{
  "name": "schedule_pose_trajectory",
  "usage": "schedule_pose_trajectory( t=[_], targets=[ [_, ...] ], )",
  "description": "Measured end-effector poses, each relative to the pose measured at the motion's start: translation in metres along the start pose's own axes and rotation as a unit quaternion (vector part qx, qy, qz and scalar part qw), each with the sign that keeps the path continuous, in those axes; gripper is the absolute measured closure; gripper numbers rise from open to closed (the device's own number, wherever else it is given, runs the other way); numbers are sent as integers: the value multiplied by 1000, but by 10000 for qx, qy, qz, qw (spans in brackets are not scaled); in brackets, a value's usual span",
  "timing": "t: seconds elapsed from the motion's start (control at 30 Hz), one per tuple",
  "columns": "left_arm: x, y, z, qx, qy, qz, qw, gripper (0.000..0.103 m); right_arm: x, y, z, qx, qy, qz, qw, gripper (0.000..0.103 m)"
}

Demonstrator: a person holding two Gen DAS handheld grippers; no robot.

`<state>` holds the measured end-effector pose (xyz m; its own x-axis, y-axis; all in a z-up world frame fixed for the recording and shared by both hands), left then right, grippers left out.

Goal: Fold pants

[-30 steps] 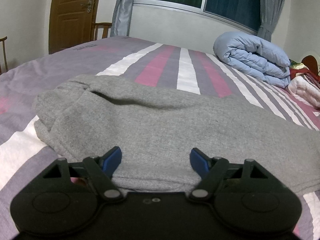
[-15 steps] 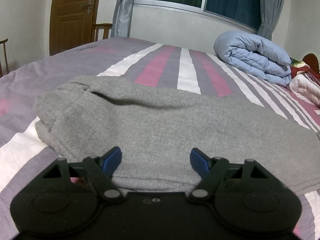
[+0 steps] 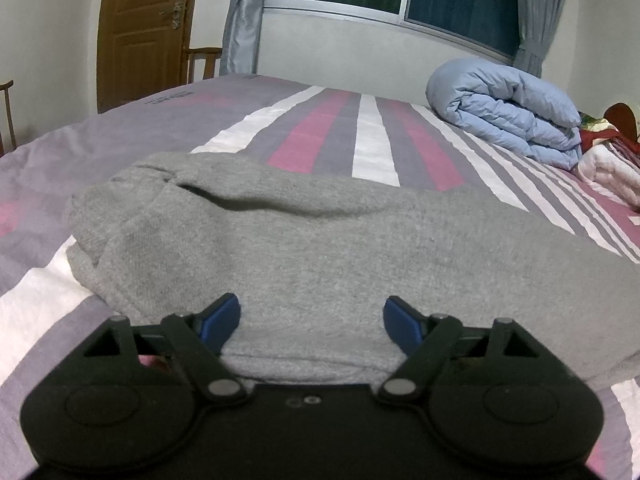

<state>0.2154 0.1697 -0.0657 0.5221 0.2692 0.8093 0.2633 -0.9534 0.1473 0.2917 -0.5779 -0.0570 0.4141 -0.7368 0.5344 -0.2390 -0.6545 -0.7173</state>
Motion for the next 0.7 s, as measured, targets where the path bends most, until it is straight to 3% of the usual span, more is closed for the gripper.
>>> schedule_pose_trajectory(
  t=[0.1,0.37,0.47,0.7],
  targets=[
    [0,-1,-1,-2,3,-8,10000,30,-23,25,6,-409,-314,107,9986,97],
    [0,-1,-1,-11,2,-7,10000,30,-26,33,-6,-260,-93,377,9989,97],
    [0,-1,-1,-10,-1,-7,10000,30,-24,37,-1,-493,-138,408,9979,97],
    [0,-2,-1,-19,3,-15,10000,30,-27,39,-7,-585,-22,449,9973,97]
  ],
)
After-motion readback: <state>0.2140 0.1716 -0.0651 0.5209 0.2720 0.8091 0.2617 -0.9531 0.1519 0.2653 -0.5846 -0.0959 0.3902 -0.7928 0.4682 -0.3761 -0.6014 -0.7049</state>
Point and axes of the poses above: each gripper's, at about its wrist camera, not at the fingertips, and z roughly the way its jaws point, y to its right, x to its top, the point moved 1 cm from there along z, roughly the way its jaws point, and after that the axes turned 2 degrees about -z, right-handed, at the moved point
